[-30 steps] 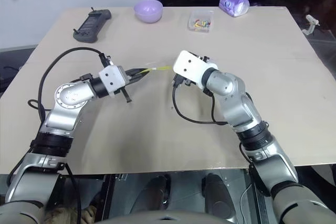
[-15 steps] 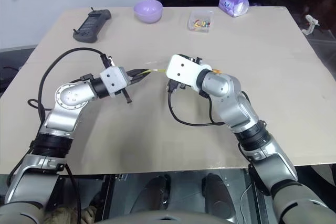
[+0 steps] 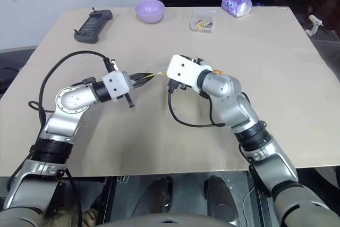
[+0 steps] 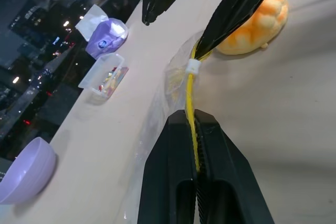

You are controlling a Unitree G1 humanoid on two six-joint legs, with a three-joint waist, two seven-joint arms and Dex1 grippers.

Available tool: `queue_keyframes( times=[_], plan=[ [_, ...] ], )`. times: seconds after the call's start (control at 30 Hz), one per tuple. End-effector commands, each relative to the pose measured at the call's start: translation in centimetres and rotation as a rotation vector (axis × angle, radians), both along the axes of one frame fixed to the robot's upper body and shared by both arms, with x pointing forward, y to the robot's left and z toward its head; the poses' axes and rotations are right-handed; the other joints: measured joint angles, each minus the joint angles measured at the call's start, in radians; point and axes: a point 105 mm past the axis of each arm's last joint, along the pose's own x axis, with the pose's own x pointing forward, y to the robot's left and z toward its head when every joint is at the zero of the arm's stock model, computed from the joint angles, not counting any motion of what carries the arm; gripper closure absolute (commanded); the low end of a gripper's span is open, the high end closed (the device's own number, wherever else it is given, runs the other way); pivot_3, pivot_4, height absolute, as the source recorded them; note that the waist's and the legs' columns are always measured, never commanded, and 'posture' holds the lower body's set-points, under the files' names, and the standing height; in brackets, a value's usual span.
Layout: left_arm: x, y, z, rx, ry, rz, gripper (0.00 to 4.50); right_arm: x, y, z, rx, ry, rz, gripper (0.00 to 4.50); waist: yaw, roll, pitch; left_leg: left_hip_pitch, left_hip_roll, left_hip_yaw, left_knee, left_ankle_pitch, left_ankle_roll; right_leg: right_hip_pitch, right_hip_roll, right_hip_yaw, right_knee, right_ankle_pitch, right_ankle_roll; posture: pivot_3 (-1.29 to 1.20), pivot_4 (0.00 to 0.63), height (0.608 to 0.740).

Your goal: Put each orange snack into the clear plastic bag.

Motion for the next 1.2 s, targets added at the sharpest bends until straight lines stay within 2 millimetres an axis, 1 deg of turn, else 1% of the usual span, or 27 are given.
queue_keyframes(
  times=[0.03,0.1,0.17,0.23,0.3,0.33,0.43,0.5,0.6,0.7,0.8,0.87,0.93,1.0,1.03,1.2],
  plan=[
    [-0.8,-0.5,1.5,-0.003,-0.062,-0.036,4.5,-0.2,0.3,0.8,0.014,-0.028,0.012,2.18,0.0,0.0,0.0,0.0,0.0,0.0,0.0,0.0,0.0,0.0,0.0,0.0,0.0,0.0,0.0,0.0,0.15,0.718],
    [-1.1,-0.8,1.4,-0.002,-0.062,-0.061,4.5,0.2,0.2,0.2,0.048,0.018,-0.016,2.18,0.0,0.0,0.0,0.0,0.0,0.0,0.0,0.0,0.0,0.0,0.0,0.0,0.0,0.0,0.0,0.0,0.15,0.718],
    [-1.6,-1.0,1.2,0.001,-0.056,-0.084,4.5,1.3,-0.3,-0.6,0.117,0.091,-0.088,2.18,-0.002,0.0,0.0,0.0,0.0,0.0,0.0,0.0,0.0,0.0,0.0,0.0,0.0,0.0,0.0,0.0,0.15,0.718],
    [-1.9,-0.9,1.0,0.002,-0.051,-0.091,4.5,2.6,-1.4,-1.6,0.177,0.145,-0.186,2.18,-0.001,0.0,0.0,0.0,0.0,0.0,0.0,0.0,-0.001,0.0,0.0,0.0,0.001,0.0,0.0,0.0,0.15,0.718],
    [-2.1,-0.6,0.8,-0.006,-0.038,-0.086,4.5,3.9,-2.9,-2.8,0.206,0.182,-0.281,2.18,0.0,0.0,0.0,0.0,0.0,0.0,0.0,0.001,-0.001,0.0,0.0,0.0,0.001,0.0,0.0,0.0,0.15,0.718],
    [-2.1,-0.3,0.7,-0.012,-0.029,-0.076,4.5,4.5,-3.9,-3.4,0.194,0.178,-0.33,2.18,0.003,0.0,0.0,0.0,0.0,0.0,0.0,0.001,-0.001,0.0,0.0,0.0,0.001,0.0,0.0,0.0,0.15,0.718],
    [-2.1,0.4,0.5,-0.017,-0.015,-0.053,4.5,5.2,-5.6,-4.5,0.16,0.159,-0.394,2.18,0.008,0.0,0.0,0.0,0.0,0.0,0.0,0.0,0.0,0.0,0.0,0.0,0.0,0.0,0.0,0.0,0.15,0.718],
    [-2.0,0.8,0.5,-0.028,-0.008,-0.038,4.5,4.9,-5.8,-4.0,0.164,0.14,-0.381,2.18,0.005,0.0,0.0,0.0,0.0,0.0,0.0,0.0,0.0,0.0,0.0,0.0,0.0,0.0,0.0,0.0,0.15,0.718],
    [-1.8,1.1,0.4,-0.034,0.002,-0.026,4.5,3.7,-4.2,-2.4,0.189,0.086,-0.269,2.18,-0.005,0.0,0.0,0.0,0.0,0.001,0.0,-0.001,0.002,0.0,0.0,0.0,0.001,0.0,0.0,0.0,0.15,0.718],
    [-1.7,1.2,0.2,-0.031,0.008,-0.024,4.5,3.2,-3.7,-2.2,0.179,0.084,-0.235,2.18,-0.005,0.0,0.0,0.001,0.001,0.001,0.0,-0.001,0.002,0.0,0.001,0.001,0.001,0.0,0.0,0.0,0.15,0.718],
    [-1.2,1.5,0.0,-0.03,0.022,0.0,4.5,2.8,-3.7,-2.1,0.125,0.033,-0.218,2.18,-0.001,0.0,0.0,0.001,0.001,0.001,0.001,-0.001,0.002,0.0,0.001,0.0,0.001,0.0,0.0,0.0,0.15,0.718],
    [-0.5,2.0,-0.3,-0.017,0.035,0.043,4.5,1.9,-3.6,-1.5,0.088,-0.012,-0.151,2.18,0.003,0.0,0.0,0.001,0.001,0.001,0.001,-0.001,0.002,0.0,0.001,0.0,0.001,0.0,0.0,0.0,0.15,0.718],
    [-0.1,1.7,-0.2,-0.06,0.051,0.067,4.5,1.2,-3.4,-1.2,0.073,-0.031,-0.117,2.18,0.005,0.0,0.0,0.0,0.0,0.0,0.001,-0.001,0.002,0.0,0.001,0.0,0.001,0.0,0.0,0.0,0.15,0.718],
    [0.1,1.6,-0.3,-0.086,0.066,0.08,4.5,0.9,-3.7,-1.4,0.053,-0.035,-0.123,2.18,0.004,0.0,0.0,0.0,0.0,0.0,0.001,-0.001,0.002,0.0,0.001,0.0,0.001,0.0,0.0,0.0,0.15,0.718],
    [0.5,1.8,-0.4,-0.097,0.075,0.109,4.5,0.8,-4.1,-1.4,0.05,-0.037,-0.125,2.18,0.004,0.0,0.0,0.0,0.0,0.0,0.001,-0.001,0.002,0.0,0.001,0.0,0.001,0.0,0.0,0.0,0.15,0.718],
    [1.2,2.5,-0.1,-0.14,0.091,0.164,4.5,-0.1,-5.6,-1.2,0.103,0.021,-0.133,2.18,0.0,0.0,0.0,0.0,0.001,0.0,0.002,-0.001,0.002,0.0,0.001,0.0,0.002,0.0,0.0,0.0,0.15,0.718]
  ],
)
